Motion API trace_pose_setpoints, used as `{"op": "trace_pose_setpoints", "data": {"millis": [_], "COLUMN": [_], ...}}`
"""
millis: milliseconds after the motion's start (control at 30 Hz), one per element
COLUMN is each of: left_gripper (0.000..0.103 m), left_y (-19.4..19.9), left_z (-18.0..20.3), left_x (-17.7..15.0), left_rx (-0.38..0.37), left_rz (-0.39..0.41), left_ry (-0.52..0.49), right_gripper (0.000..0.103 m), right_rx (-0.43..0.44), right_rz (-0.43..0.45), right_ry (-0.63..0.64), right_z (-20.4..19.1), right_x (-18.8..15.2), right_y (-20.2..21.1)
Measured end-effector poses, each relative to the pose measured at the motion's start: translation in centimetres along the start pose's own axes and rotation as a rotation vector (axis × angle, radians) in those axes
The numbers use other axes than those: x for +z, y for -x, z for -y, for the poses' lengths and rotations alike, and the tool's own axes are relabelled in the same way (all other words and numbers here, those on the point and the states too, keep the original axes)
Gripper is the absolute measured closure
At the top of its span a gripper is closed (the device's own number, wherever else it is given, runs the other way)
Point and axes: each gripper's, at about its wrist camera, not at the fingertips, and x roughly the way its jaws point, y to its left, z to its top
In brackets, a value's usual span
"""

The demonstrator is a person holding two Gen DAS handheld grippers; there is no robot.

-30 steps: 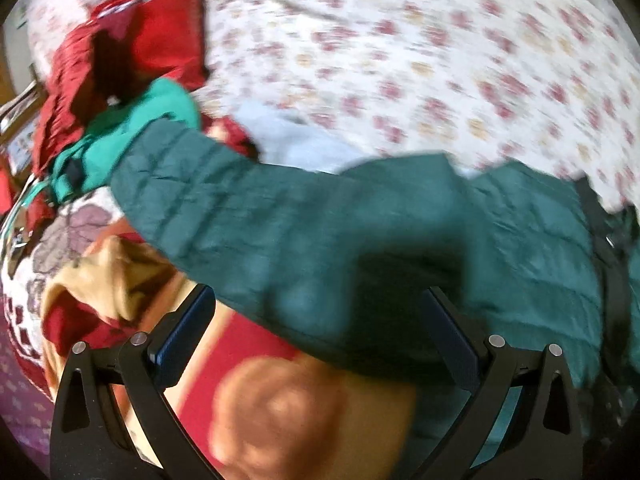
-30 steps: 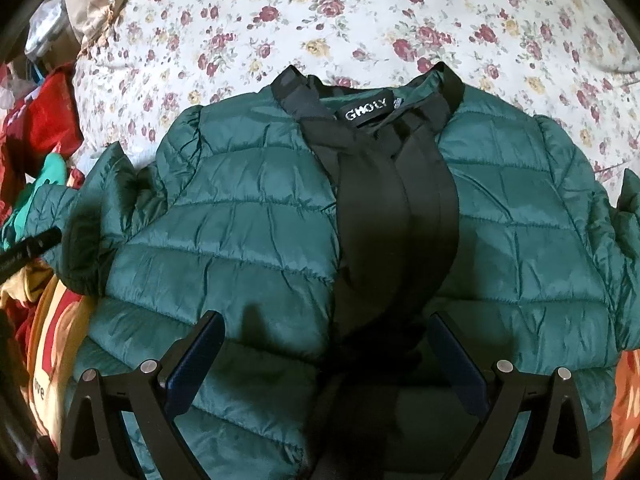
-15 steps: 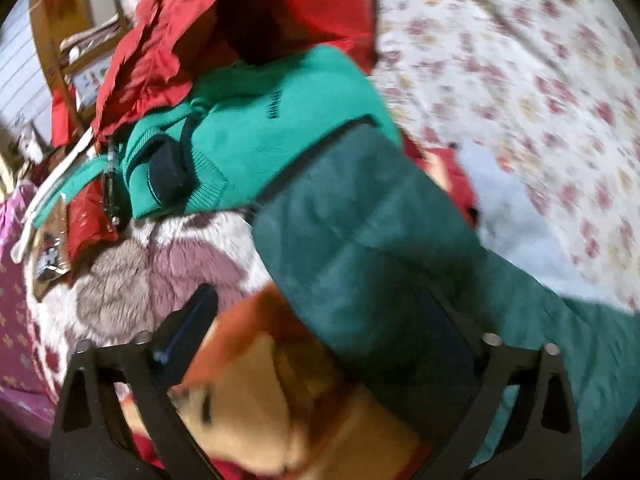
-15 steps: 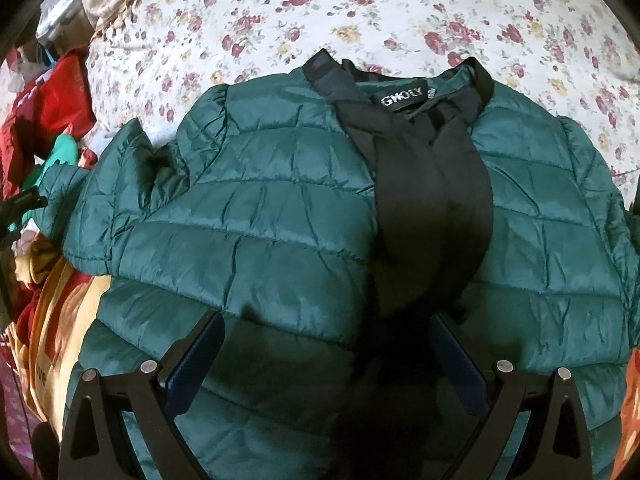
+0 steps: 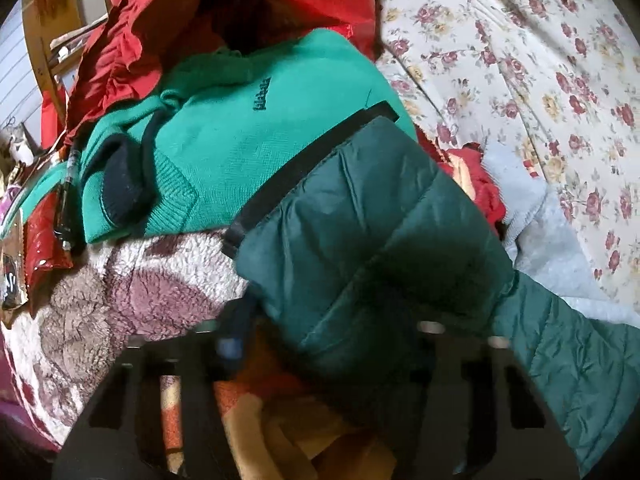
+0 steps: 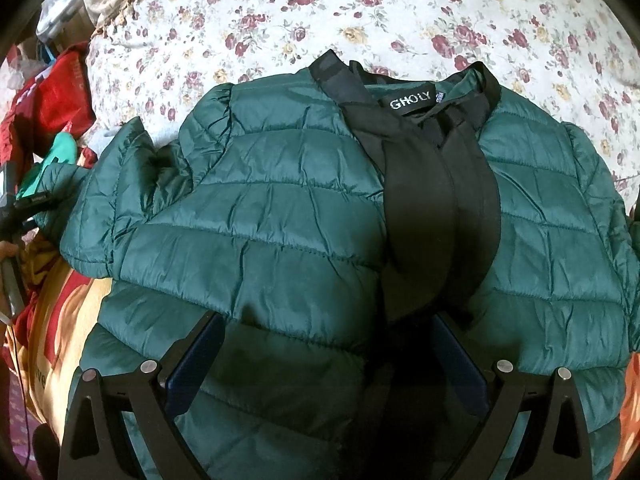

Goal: Fold large clothes
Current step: 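Grasp the jacket sleeve with the left gripper and lift it, then fold the held sleeve across the jacket body toward the right gripper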

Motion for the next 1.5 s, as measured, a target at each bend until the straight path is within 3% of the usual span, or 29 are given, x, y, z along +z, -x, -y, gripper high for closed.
{"op": "trace_pose_setpoints", "data": {"millis": [33, 67, 167, 533, 967, 1500], "left_gripper": [0.08, 0.087, 0.093, 0.096, 0.096, 0.096], "left_y": [-0.2, 0.3, 2.9, 13.9, 23.4, 26.6], "left_z": [0.0, -0.2, -0.7, 2.9, 13.8, 26.9], "left_x": [0.3, 0.2, -0.4, -3.9, -8.3, -18.4], "left_rx": [-0.002, 0.002, -0.04, -0.209, -0.413, -0.537], "left_rz": [-0.003, -0.001, 0.03, 0.122, 0.172, 0.062], "left_ry": [0.0, 0.005, 0.038, -0.065, -0.271, -0.475], "right_gripper": [0.003, 0.003, 0.003, 0.003, 0.003, 0.003], "right_rx": [0.001, 0.001, 0.001, 0.01, -0.037, -0.098], "right_rz": [0.001, 0.003, 0.008, 0.058, 0.092, 0.105], "right_ry": [0.001, 0.001, -0.004, -0.038, -0.082, -0.163], "right_z": [0.0, 0.1, 0.3, 1.7, 6.0, 12.8], "right_x": [0.0, -0.1, -0.1, -0.8, -1.7, -2.2], "right_y": [0.1, 0.1, 0.4, 3.3, 6.4, 8.7]}}
